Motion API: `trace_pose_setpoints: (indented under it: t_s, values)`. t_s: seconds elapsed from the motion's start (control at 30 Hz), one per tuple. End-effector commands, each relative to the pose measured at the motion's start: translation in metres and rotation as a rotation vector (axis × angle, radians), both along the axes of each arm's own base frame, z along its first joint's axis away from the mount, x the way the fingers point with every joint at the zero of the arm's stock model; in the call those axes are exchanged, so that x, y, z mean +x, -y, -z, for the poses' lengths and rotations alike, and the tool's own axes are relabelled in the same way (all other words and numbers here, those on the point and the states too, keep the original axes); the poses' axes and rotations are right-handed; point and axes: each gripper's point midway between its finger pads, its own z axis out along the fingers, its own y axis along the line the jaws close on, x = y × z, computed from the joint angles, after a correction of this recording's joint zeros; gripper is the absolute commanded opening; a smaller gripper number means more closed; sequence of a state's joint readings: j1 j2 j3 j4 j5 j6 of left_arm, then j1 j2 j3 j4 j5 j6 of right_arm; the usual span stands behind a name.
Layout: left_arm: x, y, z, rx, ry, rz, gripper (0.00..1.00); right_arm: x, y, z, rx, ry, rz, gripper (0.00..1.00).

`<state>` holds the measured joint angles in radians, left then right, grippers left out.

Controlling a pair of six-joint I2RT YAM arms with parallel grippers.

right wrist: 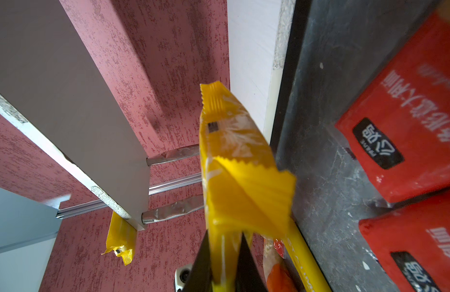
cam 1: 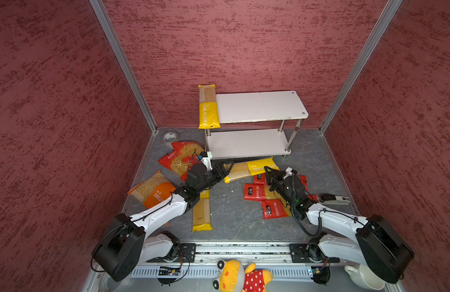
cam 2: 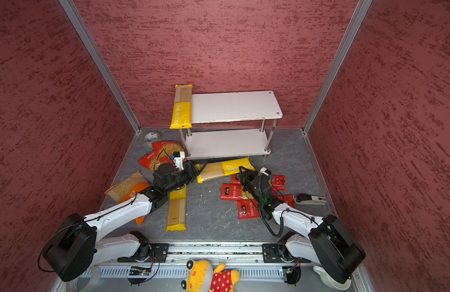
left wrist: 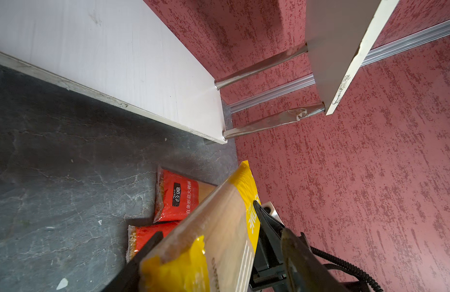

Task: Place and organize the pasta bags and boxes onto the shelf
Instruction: 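Lift the yellow pack with both grippers and carry it toward the shelf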

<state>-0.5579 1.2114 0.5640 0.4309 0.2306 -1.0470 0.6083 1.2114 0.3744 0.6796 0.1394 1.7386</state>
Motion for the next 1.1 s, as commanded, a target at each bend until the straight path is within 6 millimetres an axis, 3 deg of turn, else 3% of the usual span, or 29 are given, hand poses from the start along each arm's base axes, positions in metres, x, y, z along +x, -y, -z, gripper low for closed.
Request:
trace_pose_setpoints:
  t_s: [0.0, 0.3, 0.37, 0.53, 0.73, 1.07]
  values:
    - [-0.006, 0.01, -0.021, -0.058, 0.058, 0.041, 0.67, 0.006, -0.017, -0.081, 0.28, 0.163, -0.031, 0.0]
    - [-0.009, 0.012, -0.038, -0.07, 0.113, 0.05, 0.38, 0.007, -0.035, -0.08, 0.306, 0.182, -0.067, 0.03]
    - [-0.008, 0.009, -0.04, -0.063, 0.121, 0.044, 0.29, 0.008, -0.037, -0.083, 0.299, 0.199, -0.076, 0.09]
    - [-0.008, -0.001, -0.059, -0.014, 0.187, 0.044, 0.21, 0.007, -0.044, -0.082, 0.245, 0.213, -0.106, 0.34]
    - [-0.007, -0.02, -0.097, 0.102, 0.296, 0.029, 0.13, 0.002, -0.061, -0.055, 0.104, 0.169, -0.206, 0.52]
    - [-0.018, -0.032, -0.141, 0.296, 0.467, 0.14, 0.0, -0.022, -0.073, -0.012, 0.032, 0.157, -0.357, 0.58]
